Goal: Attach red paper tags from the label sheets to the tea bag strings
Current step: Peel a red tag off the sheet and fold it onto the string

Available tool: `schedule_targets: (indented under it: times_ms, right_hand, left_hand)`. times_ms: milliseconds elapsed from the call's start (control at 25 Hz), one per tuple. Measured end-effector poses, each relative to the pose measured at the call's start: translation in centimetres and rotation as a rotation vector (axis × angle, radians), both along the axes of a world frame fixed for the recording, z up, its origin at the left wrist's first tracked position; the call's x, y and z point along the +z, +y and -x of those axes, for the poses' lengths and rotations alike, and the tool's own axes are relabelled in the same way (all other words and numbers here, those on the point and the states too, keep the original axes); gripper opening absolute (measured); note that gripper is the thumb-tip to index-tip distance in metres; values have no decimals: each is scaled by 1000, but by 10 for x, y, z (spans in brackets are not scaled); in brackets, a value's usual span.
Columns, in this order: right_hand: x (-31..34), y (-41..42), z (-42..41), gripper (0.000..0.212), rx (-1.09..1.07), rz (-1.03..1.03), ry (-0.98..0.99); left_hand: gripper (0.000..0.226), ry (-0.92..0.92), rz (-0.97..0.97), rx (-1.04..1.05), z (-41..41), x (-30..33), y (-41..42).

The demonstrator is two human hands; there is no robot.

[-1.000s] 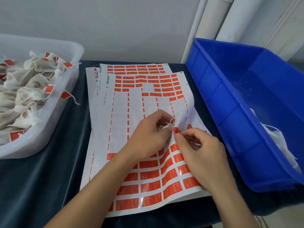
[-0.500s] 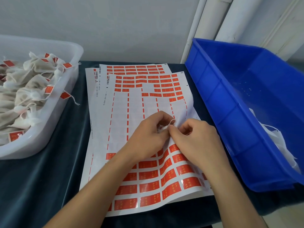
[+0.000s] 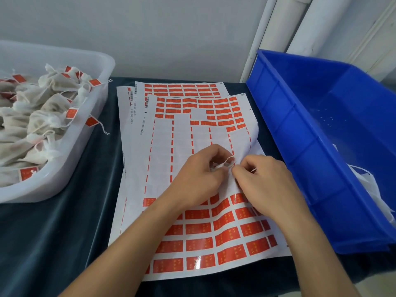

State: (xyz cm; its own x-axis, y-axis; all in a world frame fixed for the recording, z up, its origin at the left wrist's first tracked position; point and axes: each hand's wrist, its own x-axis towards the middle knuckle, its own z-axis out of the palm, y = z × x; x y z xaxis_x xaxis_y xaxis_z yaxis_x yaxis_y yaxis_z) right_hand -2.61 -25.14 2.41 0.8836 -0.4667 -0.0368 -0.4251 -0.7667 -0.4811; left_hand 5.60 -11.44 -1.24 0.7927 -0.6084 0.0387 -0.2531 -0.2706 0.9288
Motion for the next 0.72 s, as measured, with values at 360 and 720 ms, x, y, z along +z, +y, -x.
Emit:
schedule_targets:
  times_ms: [360,720]
  right_hand:
    - [-4,-10,4,25,130,77,-16]
    - [-3,-12,6,29,113,31,-53]
  left_hand:
    - [17,0,-14,-6,0,1,0]
    - [15,-2,-12,-5,0,2,0]
